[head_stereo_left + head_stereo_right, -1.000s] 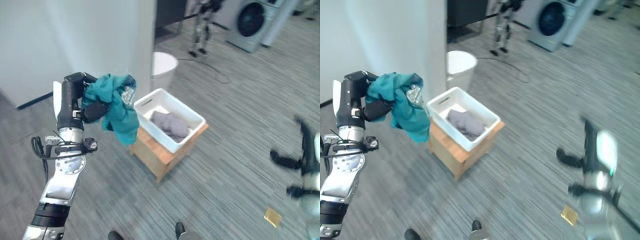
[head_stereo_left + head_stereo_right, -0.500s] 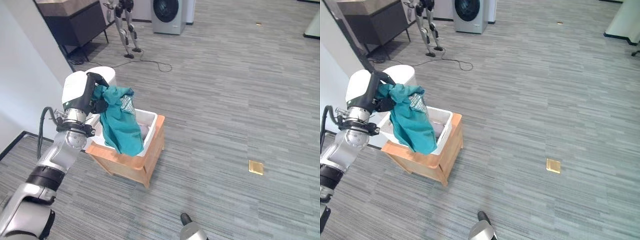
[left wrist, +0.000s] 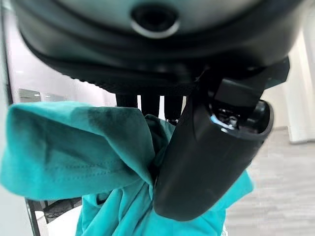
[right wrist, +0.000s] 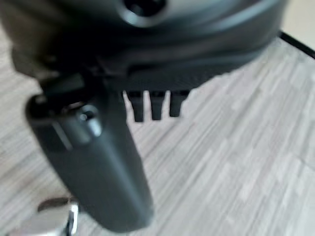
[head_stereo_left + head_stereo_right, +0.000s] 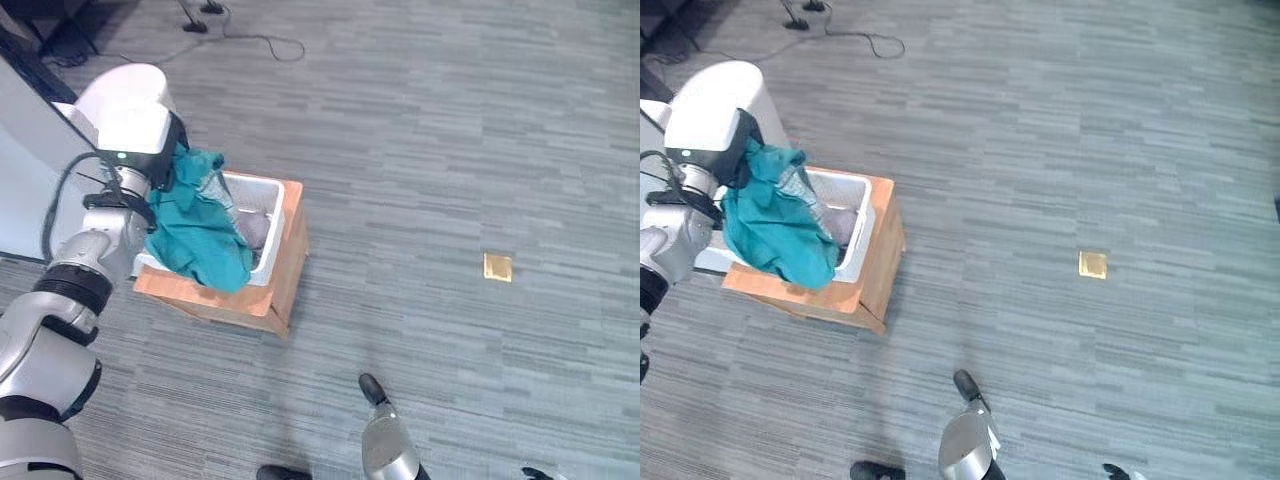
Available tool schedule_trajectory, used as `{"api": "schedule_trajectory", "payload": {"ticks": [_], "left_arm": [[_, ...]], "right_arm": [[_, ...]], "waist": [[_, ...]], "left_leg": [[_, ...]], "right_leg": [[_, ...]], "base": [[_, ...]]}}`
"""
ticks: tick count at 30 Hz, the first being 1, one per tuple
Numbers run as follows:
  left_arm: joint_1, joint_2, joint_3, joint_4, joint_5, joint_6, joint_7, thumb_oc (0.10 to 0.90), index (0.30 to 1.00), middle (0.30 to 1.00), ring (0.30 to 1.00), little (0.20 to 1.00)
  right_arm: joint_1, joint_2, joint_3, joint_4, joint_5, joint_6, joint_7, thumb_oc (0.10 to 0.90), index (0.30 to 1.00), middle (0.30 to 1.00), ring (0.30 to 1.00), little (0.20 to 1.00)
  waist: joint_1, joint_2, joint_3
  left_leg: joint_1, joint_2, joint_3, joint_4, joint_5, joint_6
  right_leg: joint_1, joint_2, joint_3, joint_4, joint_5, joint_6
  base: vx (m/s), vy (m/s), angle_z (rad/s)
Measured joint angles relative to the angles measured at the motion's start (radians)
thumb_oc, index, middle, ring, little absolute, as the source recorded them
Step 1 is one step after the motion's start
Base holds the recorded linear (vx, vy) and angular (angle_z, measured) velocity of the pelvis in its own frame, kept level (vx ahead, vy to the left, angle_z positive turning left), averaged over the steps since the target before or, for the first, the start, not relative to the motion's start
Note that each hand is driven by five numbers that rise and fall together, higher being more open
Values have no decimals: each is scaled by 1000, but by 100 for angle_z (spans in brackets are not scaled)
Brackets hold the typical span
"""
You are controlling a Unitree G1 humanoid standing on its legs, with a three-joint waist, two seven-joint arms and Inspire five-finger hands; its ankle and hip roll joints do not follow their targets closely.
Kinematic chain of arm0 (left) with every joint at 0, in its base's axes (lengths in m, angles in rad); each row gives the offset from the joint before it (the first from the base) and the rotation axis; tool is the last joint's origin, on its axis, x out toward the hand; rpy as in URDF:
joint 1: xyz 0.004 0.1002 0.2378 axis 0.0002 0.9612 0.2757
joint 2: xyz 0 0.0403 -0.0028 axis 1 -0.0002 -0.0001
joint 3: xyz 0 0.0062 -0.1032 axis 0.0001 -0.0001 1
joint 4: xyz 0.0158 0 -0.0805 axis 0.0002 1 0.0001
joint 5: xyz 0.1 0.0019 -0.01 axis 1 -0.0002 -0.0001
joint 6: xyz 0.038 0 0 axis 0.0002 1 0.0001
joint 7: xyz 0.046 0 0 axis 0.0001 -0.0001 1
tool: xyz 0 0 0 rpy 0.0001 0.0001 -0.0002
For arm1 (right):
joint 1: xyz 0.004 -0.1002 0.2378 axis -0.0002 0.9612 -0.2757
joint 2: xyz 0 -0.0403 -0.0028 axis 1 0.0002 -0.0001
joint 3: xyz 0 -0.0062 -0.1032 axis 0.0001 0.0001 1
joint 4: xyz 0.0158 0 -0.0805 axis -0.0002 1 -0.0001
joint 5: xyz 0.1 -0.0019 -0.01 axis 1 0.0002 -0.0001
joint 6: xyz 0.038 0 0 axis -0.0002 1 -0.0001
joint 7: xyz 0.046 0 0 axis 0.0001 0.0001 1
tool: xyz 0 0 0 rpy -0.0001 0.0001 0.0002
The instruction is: Pick up bed clothes into laundry basket.
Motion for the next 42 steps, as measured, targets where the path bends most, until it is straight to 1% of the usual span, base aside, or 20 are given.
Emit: {"api": "schedule_trajectory", "payload": {"ticks": [7, 11, 14, 15, 16, 20, 24, 27, 29, 30, 31, 32, 34, 35, 36, 37, 38, 39, 40, 42], "left_arm": [[-77, 3, -42, 41, 1, 1, 27, 400, 300, 300, 300, 300], [-86, 12, -50, 41, 21, 2, 45, 400, 300, 300, 300, 300], [-76, 7, -49, 47, 20, -3, 44, 400, 300, 300, 300, 300], [-62, 0, -49, 48, 18, -7, 42, 435, 352, 352, 352, 352], [-38, -23, -19, 41, 16, -7, 39, 800, 900, 900, 900, 900], [81, -97, 64, 18, -3, -10, 36, 800, 900, 900, 900, 900], [190, -150, 84, 48, -20, -19, -5, 800, 900, 900, 900, 900], [270, -183, 165, -20, -83, -31, -10, 800, 900, 900, 900, 900], [381, -186, 298, -199, -128, -41, -3, 800, 900, 900, 900, 900], [429, -189, 332, -267, -154, -60, 10, 800, 900, 900, 900, 900], [442, -191, 337, -291, -164, -62, 14, 800, 900, 900, 900, 900], [451, -235, 349, -314, -183, -74, 21, 800, 900, 900, 900, 900], [485, -269, 366, -372, -270, -113, 24, 800, 900, 900, 900, 900], [501, -276, 380, -413, -308, -114, 22, 800, 900, 900, 900, 900], [519, -277, 399, -441, -323, -117, 26, 800, 900, 900, 900, 900], [533, -290, 421, -456, -342, -122, 28, 800, 900, 900, 900, 900], [582, -293, 463, -532, -359, -126, 32, 800, 900, 900, 900, 900], [601, -301, 483, -564, -372, -147, 49, 800, 900, 900, 900, 900], [600, -306, 483, -571, -388, -148, 54, 800, 900, 900, 900, 900], [599, -326, 481, -617, -445, -160, 59, 800, 900, 900, 900, 900]], "right_arm": [[1, 9, 24, -12, 65, -10, 15, 800, 900, 900, 900, 900], [-3, -3, 27, -80, 73, -32, 15, 800, 900, 900, 900, 900], [-31, -2, 63, -92, 70, -40, 15, 800, 900, 900, 900, 900], [-41, 1, 66, -92, 67, -40, 13, 800, 900, 900, 900, 900], [-43, 4, 67, -97, 67, -38, 8, 800, 900, 900, 900, 900], [-50, 4, 88, -121, 58, -40, -8, 800, 900, 900, 900, 900], [-55, 5, 86, -124, 50, -45, -8, 800, 900, 900, 900, 900], [-39, 3, 85, -169, 9, -35, -11, 800, 900, 900, 900, 900], [-1, -24, 83, -269, -31, -27, -19, 800, 900, 900, 900, 900], [21, -45, 75, -338, -50, -31, -26, 800, 900, 900, 900, 900], [10, -54, 77, -371, -58, -24, -34, 800, 900, 900, 900, 900], [5, -67, 85, -410, -75, 4, -52, 800, 900, 900, 900, 900], [-34, -73, 57, -479, -96, -21, -88, 800, 900, 900, 900, 900], [0, -91, 5, -671, -108, 43, -67, 800, 900, 900, 900, 900], [15, -103, -17, -738, -114, 25, -73, 800, 900, 900, 900, 900], [-18, -114, -36, -799, -129, -20, -79, 800, 900, 900, 900, 900], [-15, -114, -77, -899, -145, -17, -71, 800, 900, 900, 900, 900], [-28, -119, -98, -935, -148, -38, -100, 800, 900, 900, 900, 900], [-63, -118, -92, -926, -149, -43, -102, 800, 900, 900, 900, 900], [-136, -116, -65, -909, -150, -19, -99, 800, 900, 900, 900, 900]], "waist": [[2, -3, 1], [-2, -4, 1], [-2, -13, 8], [2, -21, 13], [10, -26, 17], [24, -51, 30], [27, -82, 42], [49, -104, 55], [54, -109, 56], [58, -111, 57], [77, -114, 57], [92, -122, 52], [118, -121, 45], [127, -119, 43], [133, -119, 41], [131, -132, 23], [136, -135, 6], [149, -150, -8], [163, -157, -19], [167, -195, -77]], "left_leg": [[12, -5, 13, 0, -6, 10], [-20, -15, 17, 0, -20, 34], [-58, -18, 18, 0, -22, 37], [-62, -18, 18, 1, -22, 37], [-63, -15, 18, 0, -22, 37], [-63, -10, 15, 0, -22, 37], [-47, -9, 12, 3, -20, 41], [-11, -7, 8, 4, -18, 43], [6, -5, -9, 3, -21, 46], [25, -3, -15, 4, -21, 46], [32, -3, -16, 5, -21, 46], [64, 4, -20, 1, -29, 45], [89, 13, -44, 5, -39, 48], [94, 12, -55, 5, -43, 49], [99, 12, -58, 1, -43, 49], [104, 16, -67, 1, -43, 49], [102, 20, -69, 0, -45, 46], [111, 20, -74, 0, -46, 45], [108, 22, -79, 0, -45, 46], [105, 29, -121, 0, -49, 37]], "right_leg": [[-6, -5, -1, 1, 2, 3], [-53, -11, 4, 3, 4, 5], [-96, -13, 5, 3, 7, 6], [-101, -12, 6, 3, 8, 6], [-103, -10, 6, 3, 8, 6], [-100, -5, 3, 3, 9, 5], [-78, -5, -1, 3, 10, 5], [-37, -3, -11, 5, 10, 5], [-9, -3, -31, 2, 10, 5], [13, -2, -37, 3, 10, 5], [32, -2, -44, 1, 10, 5], [54, 8, -55, 3, 10, 5], [86, 15, -58, 10, 11, 3], [101, 14, -62, 2, 15, -2], [107, 15, -67, 1, 15, -2], [117, 19, -75, 1, 16, -2], [117, 20, -80, 1, 16, -2], [126, 22, -83, 1, 16, -2], [133, 23, -86, 1, 16, -2], [149, 30, -113, 0, 11, -9]], "base": [[16, -24, -12], [-43, -2, -12], [-52, -25, -6], [-41, -39, -6], [-31, -35, -3], [-4, -1, 1], [-8, 17, 4], [-14, 41, 8], [0, 26, 16], [25, -11, 16], [60, 1, 7], [58, 24, 10], [90, 44, 19], [77, 72, 13], [53, 53, 11], [20, 88, 6], [-13, 67, 9], [-39, 52, 5], [-25, 24, 11], [-23, 17, 37]]}}
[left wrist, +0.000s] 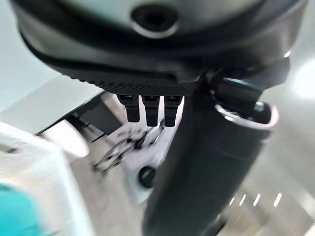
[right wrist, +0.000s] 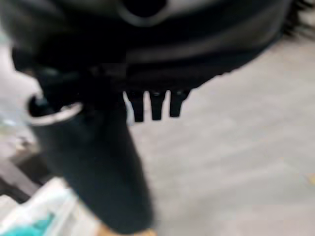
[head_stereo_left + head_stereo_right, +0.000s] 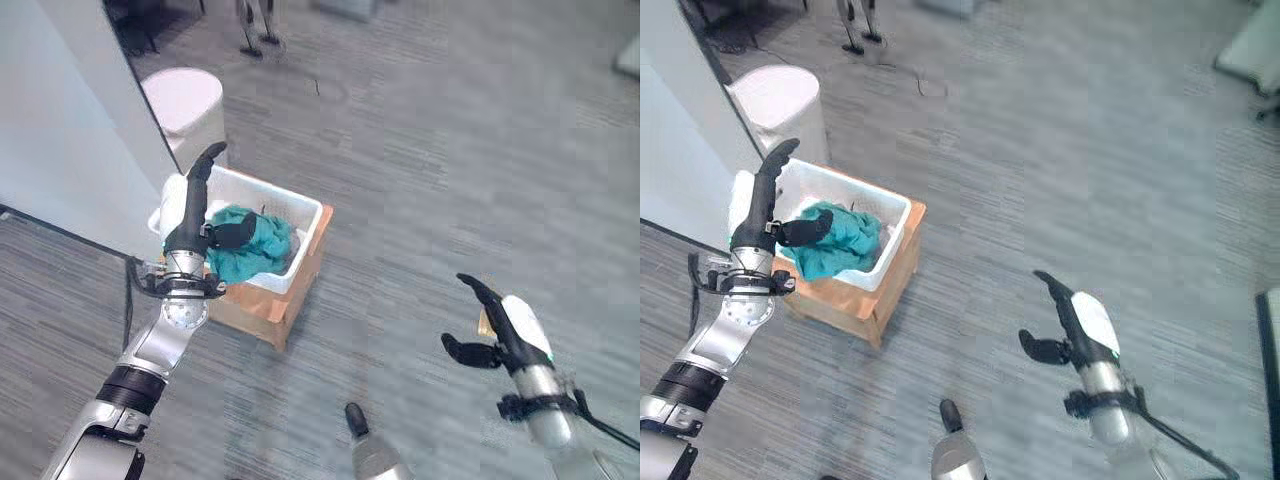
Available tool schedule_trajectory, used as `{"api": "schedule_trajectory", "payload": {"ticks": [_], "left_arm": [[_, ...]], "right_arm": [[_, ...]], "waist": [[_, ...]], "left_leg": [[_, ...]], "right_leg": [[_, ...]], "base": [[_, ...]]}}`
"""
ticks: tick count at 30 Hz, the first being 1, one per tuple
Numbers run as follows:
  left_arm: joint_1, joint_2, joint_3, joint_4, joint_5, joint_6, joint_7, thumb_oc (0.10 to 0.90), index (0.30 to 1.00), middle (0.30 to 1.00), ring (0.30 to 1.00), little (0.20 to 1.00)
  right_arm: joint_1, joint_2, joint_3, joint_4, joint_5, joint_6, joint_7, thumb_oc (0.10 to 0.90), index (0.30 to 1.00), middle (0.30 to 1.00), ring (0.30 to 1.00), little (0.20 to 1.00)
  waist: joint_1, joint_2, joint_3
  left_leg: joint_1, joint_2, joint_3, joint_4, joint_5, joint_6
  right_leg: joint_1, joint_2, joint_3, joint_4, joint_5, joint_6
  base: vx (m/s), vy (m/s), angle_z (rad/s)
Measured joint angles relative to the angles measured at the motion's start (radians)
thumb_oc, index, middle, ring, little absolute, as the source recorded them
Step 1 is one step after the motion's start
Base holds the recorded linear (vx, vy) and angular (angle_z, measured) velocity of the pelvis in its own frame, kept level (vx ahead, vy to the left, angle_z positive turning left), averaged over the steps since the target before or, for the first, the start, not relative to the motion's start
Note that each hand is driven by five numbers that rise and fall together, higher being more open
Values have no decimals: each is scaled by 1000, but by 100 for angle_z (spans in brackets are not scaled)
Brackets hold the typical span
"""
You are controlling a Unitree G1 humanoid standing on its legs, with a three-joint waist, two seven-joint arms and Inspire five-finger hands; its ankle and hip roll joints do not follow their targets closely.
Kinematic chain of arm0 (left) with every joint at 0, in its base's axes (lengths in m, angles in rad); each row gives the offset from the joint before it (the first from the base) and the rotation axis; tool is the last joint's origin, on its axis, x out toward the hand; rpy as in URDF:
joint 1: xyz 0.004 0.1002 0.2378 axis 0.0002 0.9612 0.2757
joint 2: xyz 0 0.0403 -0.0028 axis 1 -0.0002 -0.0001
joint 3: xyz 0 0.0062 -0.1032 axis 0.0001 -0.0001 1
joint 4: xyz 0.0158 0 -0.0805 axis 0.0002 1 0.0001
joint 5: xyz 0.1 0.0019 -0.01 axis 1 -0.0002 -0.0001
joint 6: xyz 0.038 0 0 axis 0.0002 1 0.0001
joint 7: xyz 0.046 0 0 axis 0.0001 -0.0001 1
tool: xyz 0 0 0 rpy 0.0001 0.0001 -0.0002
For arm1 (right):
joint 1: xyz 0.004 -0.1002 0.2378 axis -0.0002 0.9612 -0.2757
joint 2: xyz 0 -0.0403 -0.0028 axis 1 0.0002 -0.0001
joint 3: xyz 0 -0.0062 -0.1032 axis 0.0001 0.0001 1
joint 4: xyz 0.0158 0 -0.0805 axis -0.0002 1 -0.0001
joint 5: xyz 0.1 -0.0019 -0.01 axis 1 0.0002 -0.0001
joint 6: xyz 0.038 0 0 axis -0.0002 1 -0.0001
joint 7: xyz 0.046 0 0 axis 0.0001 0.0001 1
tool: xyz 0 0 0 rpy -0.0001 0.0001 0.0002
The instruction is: Pick up bed clothes into laundry basket.
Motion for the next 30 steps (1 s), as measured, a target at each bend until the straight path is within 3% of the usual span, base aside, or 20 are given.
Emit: {"api": "schedule_trajectory", "payload": {"ticks": [2, 6, 7, 11, 18, 19, 20, 21, 22, 23, 25, 26, 27, 28, 29, 30], "left_arm": [[9, -6, 2, -46, -32, -8, 0, 800, 900, 900, 900, 900], [80, 0, 56, -168, -88, -42, -16, 800, 900, 900, 900, 900], [165, 0, 119, -258, -147, -56, -54, 800, 900, 900, 900, 900], [371, 32, 216, -312, -224, -80, -166, 800, 900, 900, 900, 900], [711, -27, 293, -265, -259, -12, -270, 800, 900, 900, 900, 900], [723, -33, 298, -248, -262, -4, -278, 800, 900, 900, 900, 900], [734, -40, 304, -204, -262, 6, -282, 800, 900, 900, 900, 900], [733, -45, 302, -196, -264, 5, -282, 800, 900, 900, 900, 900], [632, -72, 256, -82, -268, -14, -288, 800, 900, 900, 900, 900], [583, -102, 243, -17, -280, -4, -287, 800, 900, 900, 900, 900], [532, -132, 210, 79, -304, 19, -290, 800, 900, 900, 900, 900], [531, -144, 208, 98, -304, 27, -294, 800, 900, 900, 900, 900], [531, -148, 205, 118, -303, 36, -304, 800, 900, 900, 900, 900], [536, -157, 197, 120, -303, 45, -304, 800, 900, 900, 900, 900], [544, -174, 184, 117, -302, 48, -309, 800, 900, 900, 900, 900], [540, -191, 186, 106, -302, 48, -308, 800, 900, 900, 900, 900]], "right_arm": [[-9, 3, 0, -5, 0, -7, -2, 800, 900, 900, 900, 900], [14, 8, 3, -4, 0, -1, -10, 800, 900, 900, 900, 900], [32, 15, 0, -21, 1, 8, -10, 800, 900, 900, 900, 900], [70, 18, -23, -46, 0, 18, -11, 800, 900, 900, 900, 900], [102, 45, -91, -74, 0, 23, -11, 800, 900, 900, 900, 900], [102, 51, -95, -81, 0, 23, -11, 800, 900, 900, 900, 900], [96, 56, -94, -87, -1, 19, -10, 800, 900, 900, 900, 900], [96, 55, -94, -81, 2, 21, -10, 800, 900, 900, 900, 900], [128, 57, -112, -54, 42, 26, -10, 800, 900, 900, 900, 900], [127, 53, -109, -12, 61, 37, -6, 800, 900, 900, 900, 900], [124, 56, -103, 85, 76, 74, 17, 800, 900, 900, 900, 900], [126, 56, -105, 97, 87, 93, 20, 800, 900, 900, 900, 900], [129, 74, -118, 107, 87, 101, 24, 800, 900, 900, 900, 900], [129, 74, -132, 108, 88, 106, 26, 800, 900, 900, 900, 900], [121, 53, -141, 107, 87, 108, 25, 800, 900, 900, 900, 900], [122, 58, -134, 107, 86, 118, 34, 800, 900, 900, 900, 900]], "waist": [[36, -15, -27], [69, -29, -71], [69, -36, -85], [88, -38, -100], [125, -52, -112], [127, -53, -113], [126, -32, -146], [139, -27, -143], [194, -46, -135], [224, -44, -126], [240, -28, -114], [234, -23, -102], [218, -39, -102], [212, -26, -88], [216, 18, -64], [218, 20, -40]], "left_leg": [[4, 4, -16, 0, 7, 0], [-6, 0, -60, 0, 12, 3], [-2, -2, -66, 0, 14, 4], [-6, 2, -104, -1, 24, 2], [-8, 2, -133, 0, 33, 11], [-7, 3, -136, 0, 34, 12], [-4, 18, -151, -1, 41, 7], [-4, 13, -151, 7, 46, 10], [-11, 27, -153, 70, 37, 9], [-26, 23, -159, 111, 30, 14], [-57, 41, -143, 122, -5, 12], [-57, 49, -83, 103, -23, 45], [-47, 69, 43, 130, -31, 62], [-54, 95, 79, 218, -30, 60], [-48, 85, 22, 213, -50, 16], [-64, 49, -33, 203, -44, 41]], "right_leg": [[15, 4, -14, 0, 0, -1], [40, -1, -53, -1, -2, -1], [45, -2, -55, -1, -16, -9], [66, 2, -83, -8, -36, -6], [84, 5, -108, -8, -43, -7], [88, 5, -110, -8, -43, -7], [102, 20, -127, -8, -48, -10], [106, 24, -125, -6, -48, -10], [115, 8, -93, -2, -44, -16], [126, 17, -94, 0, -44, -18], [130, 25, -119, -5, -63, -28], [128, 20, -153, -2, -62, -31], [119, -17, -216, -9, -59, -34], [120, -28, -237, -8, -55, -34], [127, -21, -230, 0, -39, -11], [151, -45, -259, 1, -29, -10]], "base": [[-58, 31, 37], [-31, 47, 28], [-43, 67, 14], [-31, 34, 22], [-22, 22, 11], [-20, -1, 15], [-6, 4, 6], [-120, -103, -8], [-204, -203, -13], [-261, -271, 6], [-154, -143, 47], [-77, 5, 75], [-31, 41, 85], [-37, -14, 78], [-90, 20, 90], [-111, 88, 103]]}}
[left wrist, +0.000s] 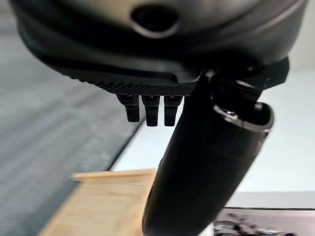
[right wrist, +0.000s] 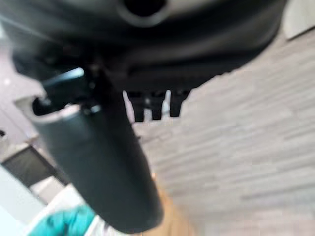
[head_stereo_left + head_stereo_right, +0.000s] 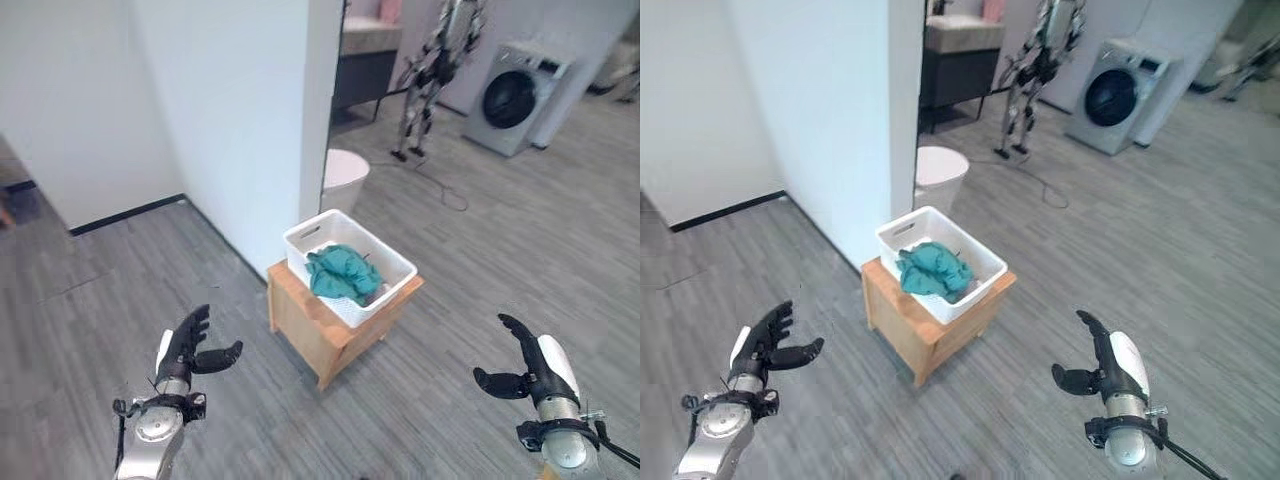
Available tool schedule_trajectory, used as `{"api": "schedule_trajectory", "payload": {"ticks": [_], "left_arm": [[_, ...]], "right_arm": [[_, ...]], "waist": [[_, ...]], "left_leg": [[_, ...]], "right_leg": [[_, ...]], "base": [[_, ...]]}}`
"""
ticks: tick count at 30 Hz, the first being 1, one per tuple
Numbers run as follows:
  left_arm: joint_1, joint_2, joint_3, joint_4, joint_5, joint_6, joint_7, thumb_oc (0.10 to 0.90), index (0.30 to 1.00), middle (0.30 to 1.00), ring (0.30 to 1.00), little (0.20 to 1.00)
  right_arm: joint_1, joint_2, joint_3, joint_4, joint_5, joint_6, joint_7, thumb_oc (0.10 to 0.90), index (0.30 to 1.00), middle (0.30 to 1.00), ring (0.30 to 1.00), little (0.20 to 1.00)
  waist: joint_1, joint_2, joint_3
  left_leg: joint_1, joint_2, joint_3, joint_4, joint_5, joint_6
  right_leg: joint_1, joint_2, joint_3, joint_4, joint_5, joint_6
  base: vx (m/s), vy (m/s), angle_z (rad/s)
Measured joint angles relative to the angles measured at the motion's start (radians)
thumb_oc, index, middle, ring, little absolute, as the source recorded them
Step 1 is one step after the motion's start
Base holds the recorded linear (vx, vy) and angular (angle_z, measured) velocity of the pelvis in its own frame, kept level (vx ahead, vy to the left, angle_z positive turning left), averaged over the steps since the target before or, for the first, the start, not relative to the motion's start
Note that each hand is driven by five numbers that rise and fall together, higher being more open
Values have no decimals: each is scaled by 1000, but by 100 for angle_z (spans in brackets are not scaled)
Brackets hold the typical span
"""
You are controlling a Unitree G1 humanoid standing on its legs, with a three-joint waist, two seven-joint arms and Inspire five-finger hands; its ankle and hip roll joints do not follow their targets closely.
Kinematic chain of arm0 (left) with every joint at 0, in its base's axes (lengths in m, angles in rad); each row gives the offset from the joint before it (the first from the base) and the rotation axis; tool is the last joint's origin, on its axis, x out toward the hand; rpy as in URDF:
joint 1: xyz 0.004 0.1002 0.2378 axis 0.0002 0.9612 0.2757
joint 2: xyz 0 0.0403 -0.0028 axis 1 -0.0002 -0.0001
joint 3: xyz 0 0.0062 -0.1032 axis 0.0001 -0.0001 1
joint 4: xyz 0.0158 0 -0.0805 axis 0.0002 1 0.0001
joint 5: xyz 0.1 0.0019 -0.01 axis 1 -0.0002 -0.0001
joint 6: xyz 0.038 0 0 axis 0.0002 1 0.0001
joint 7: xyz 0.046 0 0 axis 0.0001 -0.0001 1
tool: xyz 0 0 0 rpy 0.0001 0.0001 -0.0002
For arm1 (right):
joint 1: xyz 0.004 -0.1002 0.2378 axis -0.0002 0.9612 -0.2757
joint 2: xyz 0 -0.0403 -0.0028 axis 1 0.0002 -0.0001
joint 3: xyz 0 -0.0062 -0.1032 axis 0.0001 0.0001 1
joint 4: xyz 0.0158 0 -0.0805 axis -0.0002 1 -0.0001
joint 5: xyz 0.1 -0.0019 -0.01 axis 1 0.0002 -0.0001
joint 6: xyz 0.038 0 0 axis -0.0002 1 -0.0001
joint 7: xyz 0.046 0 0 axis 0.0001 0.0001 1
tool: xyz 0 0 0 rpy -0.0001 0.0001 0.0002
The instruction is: Pick up bed clothes into laundry basket.
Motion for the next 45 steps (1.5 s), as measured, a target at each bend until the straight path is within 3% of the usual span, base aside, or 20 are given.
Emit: {"api": "schedule_trajectory", "payload": {"ticks": [3, 7, 10, 12, 14, 16, 18, 20, 21, 22, 25, 29, 32, 35, 36, 37, 38, 39, 41, 45], "left_arm": [[-11, 23, 9, -39, 3, 0, 1, 800, 900, 900, 900, 900], [-24, 44, 14, -144, 64, -3, 7, 800, 900, 900, 900, 900], [-40, 112, 86, -245, 90, -15, 24, 800, 900, 900, 900, 900], [-93, 75, 97, -219, 120, -28, 50, 800, 900, 900, 900, 900], [-115, 24, 89, -141, 116, -28, 54, 800, 900, 900, 900, 900], [-91, 12, 82, -141, 113, -30, 57, 800, 900, 900, 900, 900], [-75, 12, 89, -140, 91, -32, 64, 800, 900, 900, 900, 900], [-58, 13, 104, -143, 61, -40, 67, 800, 900, 900, 900, 900], [-59, 33, 112, -144, 38, -48, 67, 800, 900, 900, 900, 900], [-32, 24, 122, -144, 24, -48, 62, 800, 900, 900, 900, 900], [18, 12, 113, -153, -4, -53, 45, 800, 900, 900, 900, 900], [62, -22, 95, -159, -13, -52, 25, 800, 900, 900, 900, 900], [70, -28, 88, -164, -23, -52, 5, 800, 900, 900, 900, 900], [77, -18, 110, -218, -41, -53, 0, 800, 900, 900, 900, 900], [56, -6, 120, -229, -42, -54, -3, 800, 900, 900, 900, 900], [41, -5, 117, -227, -42, -53, -9, 800, 900, 900, 900, 900], [46, -7, 107, -228, -41, -50, -15, 800, 900, 900, 900, 900], [51, -31, 99, -228, -41, -49, -35, 800, 900, 900, 900, 900], [50, -53, 95, -231, -41, -49, -39, 800, 900, 900, 900, 900], [44, -34, 111, -266, -40, -50, -40, 800, 900, 900, 900, 900]], "right_arm": [[-51, 0, 16, -4, -23, 0, 5, 800, 900, 900, 900, 900], [-90, -73, 5, -82, -68, -22, 3, 800, 900, 900, 900, 900], [-100, -76, 4, -160, -77, -74, 3, 800, 900, 900, 900, 900], [-87, -65, -29, -192, -74, -97, 1, 800, 900, 900, 900, 900], [-110, -43, -27, -180, -66, -94, 12, 800, 900, 900, 900, 900], [-115, -69, -15, -188, -63, -112, 21, 800, 900, 900, 900, 900], [-124, -69, 23, -191, -61, -107, 31, 800, 900, 900, 900, 900], [-130, -66, 38, -207, -61, -122, 31, 800, 900, 900, 900, 900], [-132, -51, 41, -216, -63, -139, 30, 800, 900, 900, 900, 900], [-139, -50, 51, -218, -63, -141, 29, 800, 900, 900, 900, 900], [-134, -56, 45, -221, -64, -151, 29, 800, 900, 900, 900, 900], [-119, -63, 34, -195, -70, -143, 19, 800, 900, 900, 900, 900], [-93, -65, 3, -181, -73, -143, 17, 800, 900, 900, 900, 900], [-53, -56, -10, -188, -74, -146, 16, 800, 900, 900, 900, 900], [-54, -46, -19, -182, -73, -143, 17, 800, 900, 900, 900, 900], [-41, -43, -45, -188, -74, -142, 17, 800, 900, 900, 900, 900], [-26, -44, -69, -199, -74, -140, 17, 800, 900, 900, 900, 900], [6, -43, -116, -216, -75, -134, 12, 800, 900, 900, 900, 900], [9, -25, -118, -210, -75, -116, 9, 800, 900, 900, 900, 900], [-4, -10, -110, -210, -76, -119, 7, 800, 900, 900, 900, 900]], "waist": [[31, 4, 26], [31, 80, 77], [82, 53, 64], [83, 30, 56], [90, 10, 75], [94, 89, 63], [117, 105, 78], [124, 72, 73], [119, 11, 67], [133, 26, 71], [146, 36, 81], [171, 44, 89], [180, 50, 86], [146, 8, 61], [139, -46, 64], [131, -48, 70], [122, -27, 60], [79, 15, 49], [52, 37, 53], [55, 15, 53]], "left_leg": [[10, -37, -44, -53, 0, 2], [30, -55, -171, -122, 14, 59], [-26, -92, -227, -163, 58, 87], [-101, -175, -354, -194, 37, 34], [-161, -192, -415, 89, -1, 67], [-139, -133, -535, 126, -123, 56], [-54, -105, -570, -40, -18, 59], [-29, -112, -615, -107, 32, 32], [-21, -138, -632, -140, 39, 30], [-30, -113, -653, -164, 41, 20], [-36, -40, -529, -176, 42, 11], [-28, -14, -234, -135, -12, 63], [-83, -19, -234, 34, 22, 49], [-141, -82, -247, 9, 13, 44], [-163, -82, -158, 66, -30, 99], [-218, -11, -102, 371, -146, 194], [-213, 28, -70, 469, -216, 173], [-177, -3, -98, 407, -281, 129], [-105, -73, -144, 219, -211, 154], [-14, -172, -174, -1, -117, 169]], "right_leg": [[-21, -18, 1, 77, 13, -1], [-100, -34, 98, 360, -24, 40], [-130, 30, 191, 273, -99, 35], [-25, 102, 404, 38, -168, -63], [-4, 82, 408, 82, -188, -67], [-14, 143, 380, 168, -224, -54], [-97, 163, 381, 276, -290, -67], [-50, 136, 402, 39, -209, -87], [-45, 92, 400, -12, -70, -47], [-30, 121, 362, -11, -53, -29], [-3, 148, 256, -4, -64, -61], [58, 112, 106, -4, -78, -71], [119, 77, 38, -3, -102, -36], [103, 52, 2, -12, -143, -94], [95, -12, -54, -2, -129, -71], [103, -27, -81, 17, -124, -37], [124, -14, -105, 20, -121, -34], [141, -14, -151, 61, -111, -32], [91, 4, -137, 74, -140, -47], [-20, 46, -115, 9, -68, -73]], "base": [[-89, 166, 60], [-44, 37, 81], [-12, -150, 105], [41, -312, 228], [-2, -342, 169], [-36, -393, 112], [-53, -401, 60], [-112, -327, 84], [-237, -326, 119], [-278, -344, 100], [-242, -154, 106], [-212, -124, 105], [-220, -66, 76], [-130, 38, 96], [-28, 224, 80], [-31, 229, 76], [-12, 233, 107], [-3, 87, 110], [-34, 210, 88], [-79, 179, 51]]}}
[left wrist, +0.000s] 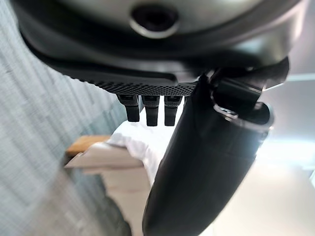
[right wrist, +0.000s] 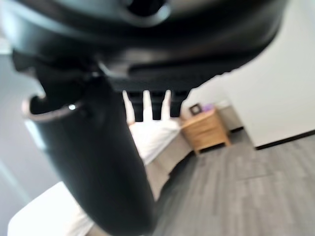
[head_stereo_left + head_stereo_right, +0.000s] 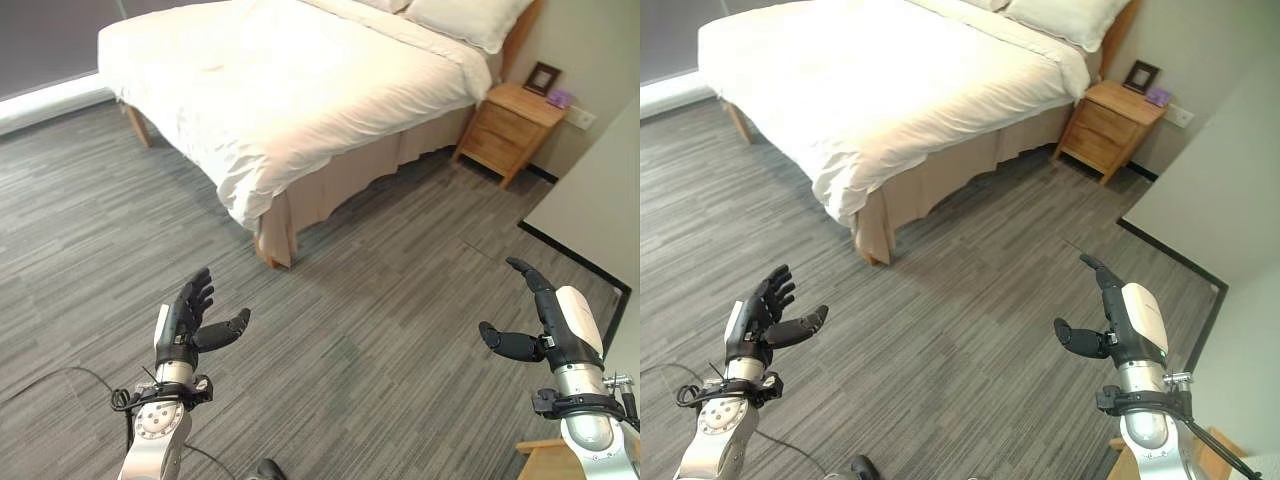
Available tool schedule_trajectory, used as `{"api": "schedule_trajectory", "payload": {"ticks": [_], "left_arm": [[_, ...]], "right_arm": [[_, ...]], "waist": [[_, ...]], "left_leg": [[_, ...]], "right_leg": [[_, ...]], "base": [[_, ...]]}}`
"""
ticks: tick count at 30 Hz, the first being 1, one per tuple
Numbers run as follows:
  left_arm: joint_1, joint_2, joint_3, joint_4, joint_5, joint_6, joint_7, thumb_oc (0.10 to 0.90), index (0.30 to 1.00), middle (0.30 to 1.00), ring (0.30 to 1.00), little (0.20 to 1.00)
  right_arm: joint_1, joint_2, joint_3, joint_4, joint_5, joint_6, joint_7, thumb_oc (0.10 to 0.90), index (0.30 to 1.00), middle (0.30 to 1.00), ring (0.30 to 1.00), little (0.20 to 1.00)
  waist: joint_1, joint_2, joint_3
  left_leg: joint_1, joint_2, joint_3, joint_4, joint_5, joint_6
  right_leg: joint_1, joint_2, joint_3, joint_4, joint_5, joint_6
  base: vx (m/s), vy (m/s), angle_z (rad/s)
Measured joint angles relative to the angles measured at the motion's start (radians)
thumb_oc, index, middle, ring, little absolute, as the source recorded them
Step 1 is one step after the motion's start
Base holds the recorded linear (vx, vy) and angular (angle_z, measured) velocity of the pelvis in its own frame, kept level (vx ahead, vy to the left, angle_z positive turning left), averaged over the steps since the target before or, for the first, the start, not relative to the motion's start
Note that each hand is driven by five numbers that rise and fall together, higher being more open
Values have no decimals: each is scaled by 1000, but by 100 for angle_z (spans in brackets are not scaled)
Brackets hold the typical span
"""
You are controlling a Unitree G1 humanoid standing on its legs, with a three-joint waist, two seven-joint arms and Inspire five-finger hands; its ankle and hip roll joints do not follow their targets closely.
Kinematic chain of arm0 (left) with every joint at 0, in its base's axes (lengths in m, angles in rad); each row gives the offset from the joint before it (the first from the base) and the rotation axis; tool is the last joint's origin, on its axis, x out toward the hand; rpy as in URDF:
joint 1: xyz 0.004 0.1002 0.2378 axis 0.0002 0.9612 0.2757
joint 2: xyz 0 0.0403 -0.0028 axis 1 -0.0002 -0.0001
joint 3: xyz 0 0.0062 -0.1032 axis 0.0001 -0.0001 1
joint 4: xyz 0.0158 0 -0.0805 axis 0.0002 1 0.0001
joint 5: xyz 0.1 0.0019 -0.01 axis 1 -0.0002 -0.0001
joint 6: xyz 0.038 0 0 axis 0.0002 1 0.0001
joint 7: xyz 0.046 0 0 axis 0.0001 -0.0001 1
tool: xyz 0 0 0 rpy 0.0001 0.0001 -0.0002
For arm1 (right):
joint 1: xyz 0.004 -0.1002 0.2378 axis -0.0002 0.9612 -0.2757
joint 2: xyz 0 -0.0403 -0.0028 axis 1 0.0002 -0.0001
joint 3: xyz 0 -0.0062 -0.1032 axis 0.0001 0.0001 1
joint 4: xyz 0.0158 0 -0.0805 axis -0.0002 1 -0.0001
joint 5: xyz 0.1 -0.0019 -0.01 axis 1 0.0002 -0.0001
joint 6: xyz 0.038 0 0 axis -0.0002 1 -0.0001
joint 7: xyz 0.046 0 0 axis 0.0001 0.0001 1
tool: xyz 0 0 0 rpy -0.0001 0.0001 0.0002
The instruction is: Pick up bed clothes into laundry basket.
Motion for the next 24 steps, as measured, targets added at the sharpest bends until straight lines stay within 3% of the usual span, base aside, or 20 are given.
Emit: {"api": "schedule_trajectory", "payload": {"ticks": [1, 4, 6, 9, 10, 11, 12, 13, 14, 17, 20, 24], "left_arm": [[10, 1, 3, -10, 0, -1, 0, 800, 900, 900, 900, 900], [50, -3, 8, -8, -1, 0, 1, 800, 900, 900, 900, 900], [58, -7, 8, -2, -2, 4, 2, 800, 900, 900, 900, 900], [56, -6, 26, 14, -12, 5, 3, 800, 900, 900, 900, 900], [56, 1, 35, 19, -23, 5, 2, 800, 900, 900, 900, 900], [51, 11, 41, 19, -32, 5, 2, 800, 900, 900, 900, 900], [44, 16, 44, 25, -39, 5, 4, 800, 900, 900, 900, 900], [33, 12, 37, 44, -41, 5, 7, 800, 900, 900, 900, 900], [32, 15, 34, 42, -41, 5, 9, 800, 900, 900, 900, 900], [35, 19, 41, 45, -40, 3, 29, 800, 900, 900, 900, 900], [48, 13, 40, 44, -38, 1, 29, 800, 900, 900, 900, 900], [85, 10, 68, 50, -39, 0, 30, 800, 900, 900, 900, 900]], "right_arm": [[-7, 1, 7, 0, -3, 0, -1, 800, 900, 900, 900, 900], [2, -1, 35, 14, -18, 1, 9, 800, 900, 900, 900, 900], [4, -1, 40, 29, -29, 3, 14, 800, 900, 900, 900, 900], [-13, -1, 47, 32, -35, 3, 22, 800, 900, 900, 900, 900], [-18, 2, 50, 33, -36, 4, 22, 800, 900, 900, 900, 900], [-16, 4, 51, 34, -37, 3, 22, 800, 900, 900, 900, 900], [-20, 7, 53, 47, -38, 6, 23, 800, 900, 900, 900, 900], [-29, 2, 57, 72, -37, 21, 27, 800, 900, 900, 900, 900], [-25, 3, 55, 71, -37, 30, 31, 800, 900, 900, 900, 900], [-56, 5, 64, 71, -37, 34, 36, 800, 900, 900, 900, 900], [-82, 3, 63, 70, -38, 36, 36, 800, 900, 900, 900, 900], [-70, 8, 77, 64, -37, 32, 50, 800, 900, 900, 900, 900]], "waist": [[13, -3, 7], [19, 4, 16], [19, 33, 34], [20, 13, 45], [19, -5, 43], [11, -26, 42], [8, -29, 45], [8, -2, 46], [1, 4, 46], [1, 3, 47], [-13, 20, 41], [-30, 15, 28]], "left_leg": [[36, -14, -7, -40, 8, -3], [77, -7, -61, -85, 20, -15], [82, 32, -110, -118, 49, -20], [86, 37, -147, -130, 76, -54], [79, 35, -156, -124, 82, -68], [71, 29, -178, -118, 80, -94], [71, 42, -195, -128, 92, -121], [72, 81, -218, -151, 105, -141], [83, 91, -235, -168, 119, -161], [107, 122, -222, -195, 169, -217], [116, 149, -185, -197, 187, -230], [131, 172, -177, -197, 182, -238]], "right_leg": [[-44, -15, -4, 83, 43, 29], [-121, -31, 7, 257, 75, 75], [-154, 8, 110, 313, 53, 105], [-137, -16, 208, 174, 68, 82], [-109, -44, 246, 58, 130, 47], [-84, -53, 318, 4, 237, 35], [-59, -51, 360, -6, 209, 76], [-53, -16, 425, 1, 173, 99], [-37, -2, 492, -7, 149, 104], [-10, 19, 483, -10, 42, 107], [0, 45, 484, -12, 31, 93], [10, 61, 484, -19, 22, 68]], "base": [[-108, 116, 37], [-105, 49, 50], [-66, -51, 64], [-88, -188, 42], [-80, -323, 55], [-8, -304, 68], [-10, -293, 67], [-25, -284, 63], [-73, -456, 53], [-46, -329, 12], [-24, -348, -5], [-18, -315, -6]]}}
